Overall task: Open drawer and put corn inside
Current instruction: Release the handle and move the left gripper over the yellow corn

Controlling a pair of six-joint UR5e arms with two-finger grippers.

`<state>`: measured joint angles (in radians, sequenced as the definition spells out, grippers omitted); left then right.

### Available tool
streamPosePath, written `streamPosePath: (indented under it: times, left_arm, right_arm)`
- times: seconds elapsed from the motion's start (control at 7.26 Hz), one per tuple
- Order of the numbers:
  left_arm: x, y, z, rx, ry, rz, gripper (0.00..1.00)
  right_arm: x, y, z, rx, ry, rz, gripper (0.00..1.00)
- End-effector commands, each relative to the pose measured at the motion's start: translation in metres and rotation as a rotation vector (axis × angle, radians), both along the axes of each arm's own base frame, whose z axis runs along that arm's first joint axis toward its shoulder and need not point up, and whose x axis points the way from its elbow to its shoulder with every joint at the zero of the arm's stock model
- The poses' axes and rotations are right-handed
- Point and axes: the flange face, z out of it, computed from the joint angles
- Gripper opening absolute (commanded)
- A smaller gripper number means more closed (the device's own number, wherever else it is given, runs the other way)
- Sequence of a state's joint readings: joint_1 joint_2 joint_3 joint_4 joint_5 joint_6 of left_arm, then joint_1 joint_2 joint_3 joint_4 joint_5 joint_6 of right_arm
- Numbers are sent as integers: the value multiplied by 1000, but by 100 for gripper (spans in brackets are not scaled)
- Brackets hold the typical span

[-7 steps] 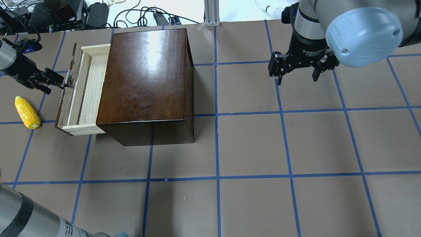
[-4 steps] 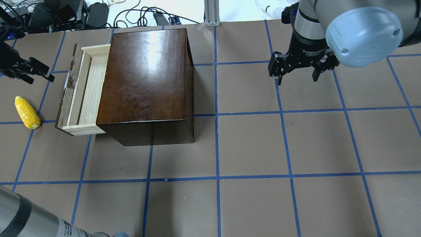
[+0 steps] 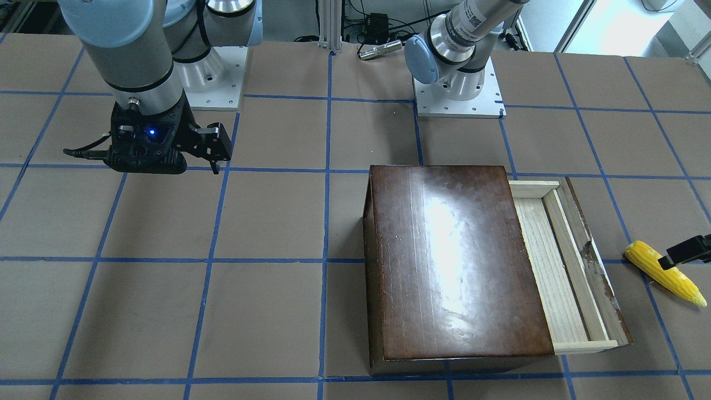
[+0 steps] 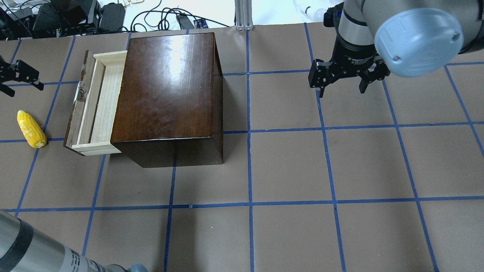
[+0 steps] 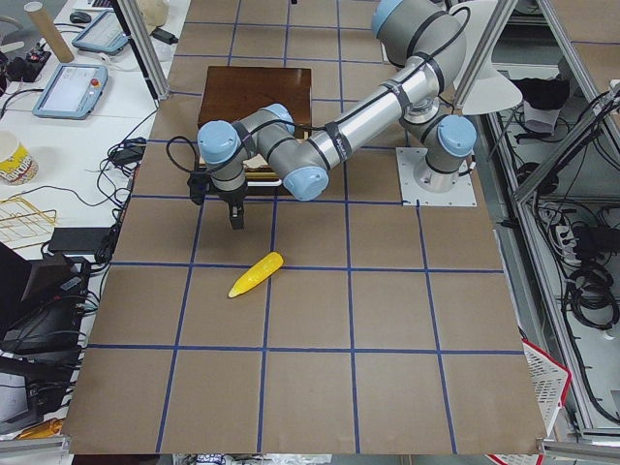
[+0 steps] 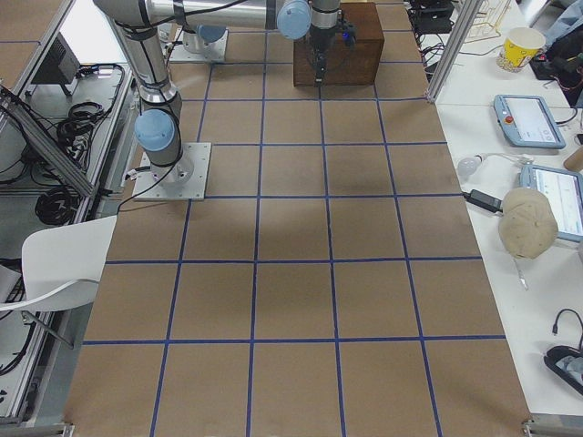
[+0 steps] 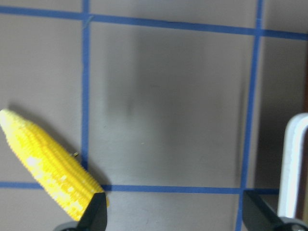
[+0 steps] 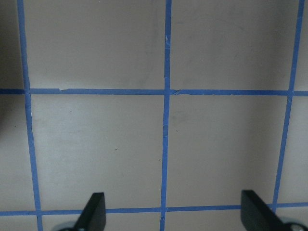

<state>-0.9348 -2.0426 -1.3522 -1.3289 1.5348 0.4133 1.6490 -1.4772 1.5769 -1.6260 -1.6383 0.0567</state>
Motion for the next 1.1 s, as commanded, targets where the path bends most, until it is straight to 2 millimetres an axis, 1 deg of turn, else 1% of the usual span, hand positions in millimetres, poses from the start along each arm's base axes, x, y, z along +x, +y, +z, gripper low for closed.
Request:
streamPosePath:
  times: [0.0, 0.14, 0.28, 0.41, 0.55, 0.69, 0.83, 0.96]
  left_arm:
    - [35, 10, -19, -11, -43, 177, 100]
    - [48, 16, -38, -10, -42, 228, 100]
    - [60, 25, -63, 14, -26, 290, 100]
    - [69, 23, -82, -15, -47, 325, 100]
    - [70, 24, -95, -4, -42, 324, 100]
    - [74, 27, -102, 20, -59, 334, 100]
    - [78, 29, -113, 41, -61, 382, 100]
    - [79, 28, -126, 58, -50, 385, 100]
  right_arm:
    - [0, 0, 0, 0, 0, 0, 100]
    - [0, 0, 0, 2, 0, 0, 100]
    - [0, 0, 0, 2, 0, 0, 100]
    - [0, 0, 0, 2, 0, 0, 100]
    - [0, 0, 0, 2, 0, 0, 100]
    - [0, 0, 0, 2, 0, 0, 100]
    - [0, 0, 0, 0, 0, 0, 100]
    - [0, 0, 0, 2, 0, 0, 100]
